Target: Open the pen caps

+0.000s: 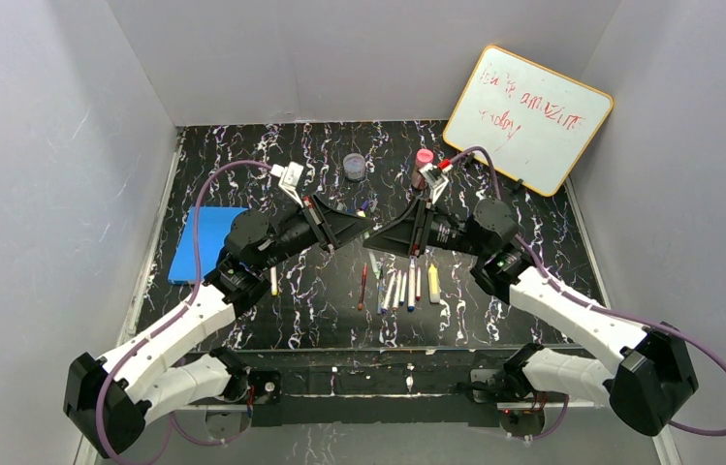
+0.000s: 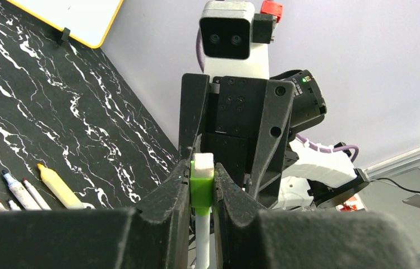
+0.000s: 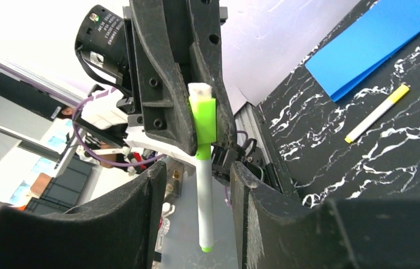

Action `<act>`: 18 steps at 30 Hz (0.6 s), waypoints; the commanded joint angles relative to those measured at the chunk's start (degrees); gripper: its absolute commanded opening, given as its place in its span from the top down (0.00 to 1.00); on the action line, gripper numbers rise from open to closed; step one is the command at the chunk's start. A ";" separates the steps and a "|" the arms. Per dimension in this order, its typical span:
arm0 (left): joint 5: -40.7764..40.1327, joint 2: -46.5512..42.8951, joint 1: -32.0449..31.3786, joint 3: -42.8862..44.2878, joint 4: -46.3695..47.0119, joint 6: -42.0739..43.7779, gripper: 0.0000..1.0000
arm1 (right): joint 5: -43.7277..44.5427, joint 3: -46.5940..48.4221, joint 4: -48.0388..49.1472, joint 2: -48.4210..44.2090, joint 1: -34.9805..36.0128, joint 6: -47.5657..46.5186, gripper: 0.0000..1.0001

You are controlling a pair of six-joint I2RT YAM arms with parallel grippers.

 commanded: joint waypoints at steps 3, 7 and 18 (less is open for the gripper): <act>0.70 -2.87 -0.17 1.29 -0.23 1.40 1.00 | -1.21 0.24 12.75 3.16 0.28 7.77 0.50; 0.27 -3.37 -0.25 1.56 -1.04 1.95 1.00 | -2.80 0.73 13.41 4.93 0.23 8.94 0.54; 0.20 -3.12 -0.24 1.49 -1.03 2.22 1.00 | -5.33 0.73 19.12 8.27 1.22 12.38 0.63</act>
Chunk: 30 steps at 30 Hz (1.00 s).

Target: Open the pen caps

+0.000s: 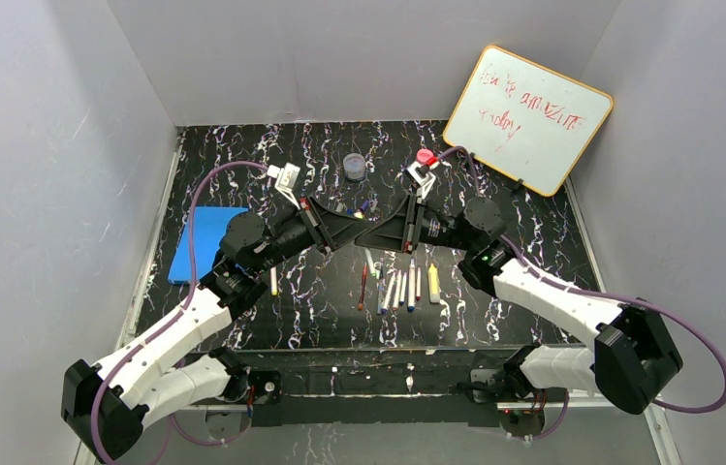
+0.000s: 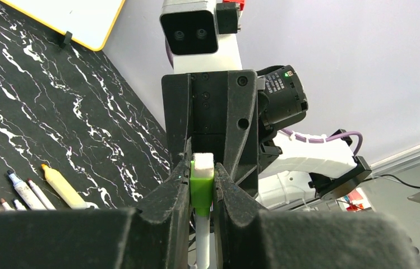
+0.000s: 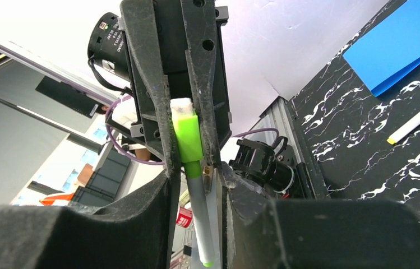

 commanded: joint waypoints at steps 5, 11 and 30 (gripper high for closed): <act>-0.22 -0.92 -0.19 2.15 0.64 0.91 1.00 | -2.76 0.37 7.79 1.96 1.60 2.54 0.77; -10.04 -3.06 -0.17 3.87 -3.26 3.24 1.00 | 0.28 -3.29 1.97 -3.01 1.62 -3.13 0.99; -30.00 6.85 0.02 14.96 -22.50 14.10 1.00 | 58.26 1.67 -70.83 -20.06 3.35 -30.71 0.99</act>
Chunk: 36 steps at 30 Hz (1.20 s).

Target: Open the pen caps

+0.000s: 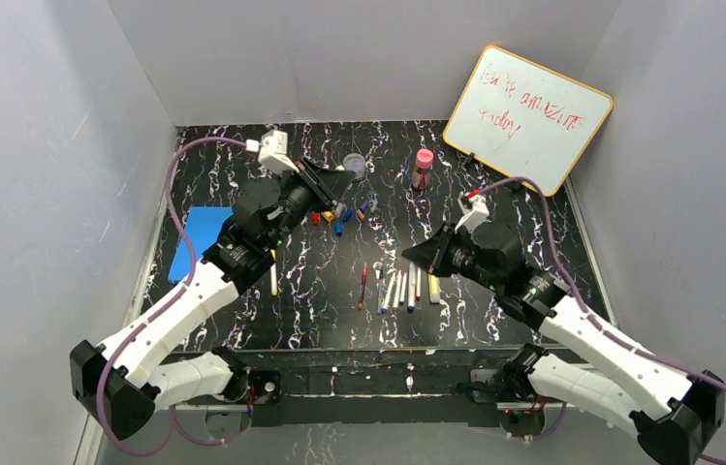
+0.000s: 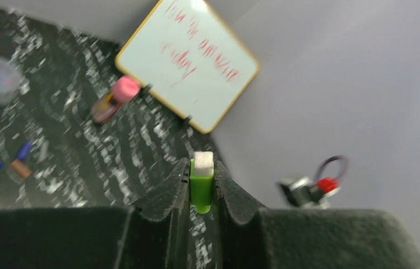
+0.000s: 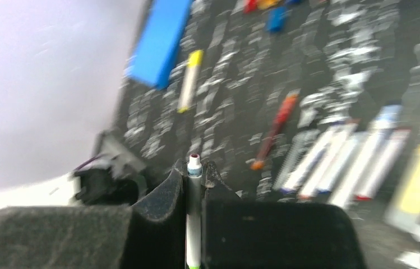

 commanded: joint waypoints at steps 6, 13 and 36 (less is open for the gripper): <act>-4.89 -6.95 -0.12 -11.06 -21.53 9.47 1.00 | 27.01 7.32 -23.51 14.87 -1.27 -17.25 0.99; -5.73 -13.07 -0.11 -20.23 -27.15 9.63 1.00 | 21.73 5.18 -14.99 21.91 -2.80 -17.54 0.99; -5.27 -14.26 -0.08 -23.26 -28.11 10.00 1.00 | 23.25 6.91 -8.03 35.82 -3.51 -12.31 0.83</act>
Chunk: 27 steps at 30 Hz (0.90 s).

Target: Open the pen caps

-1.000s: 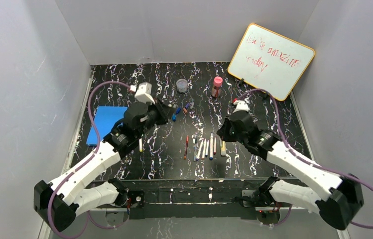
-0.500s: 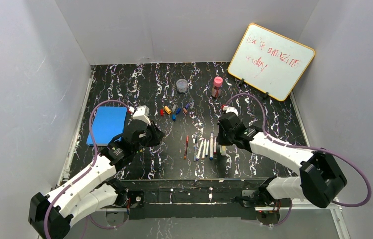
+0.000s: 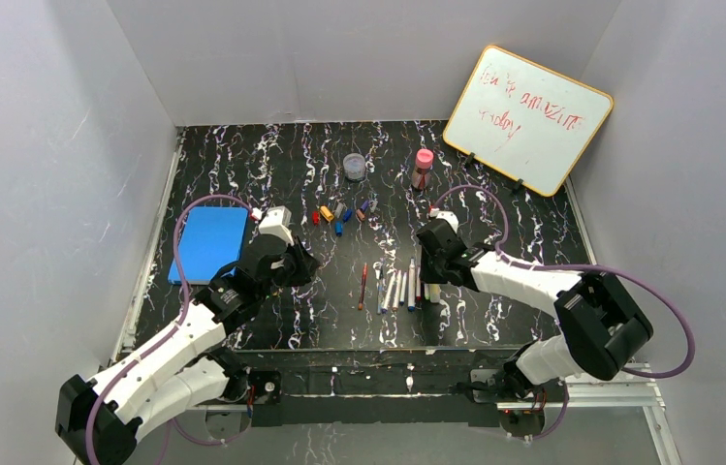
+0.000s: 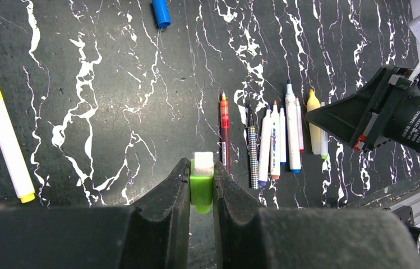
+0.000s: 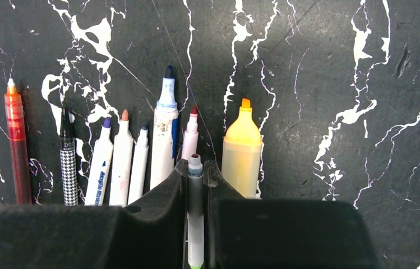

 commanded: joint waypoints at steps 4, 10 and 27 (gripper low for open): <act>-1.27 -0.80 -0.12 -0.90 -1.10 0.95 1.00 | 1.96 1.88 2.00 0.37 -0.33 0.90 0.77; -1.27 -0.47 -0.06 -0.85 -0.96 0.98 1.00 | 1.34 1.87 2.06 -0.13 -0.35 1.27 0.71; -12.91 15.94 -0.12 10.91 -3.22 2.65 1.00 | -11.94 0.10 2.59 -18.18 -0.35 -3.11 0.62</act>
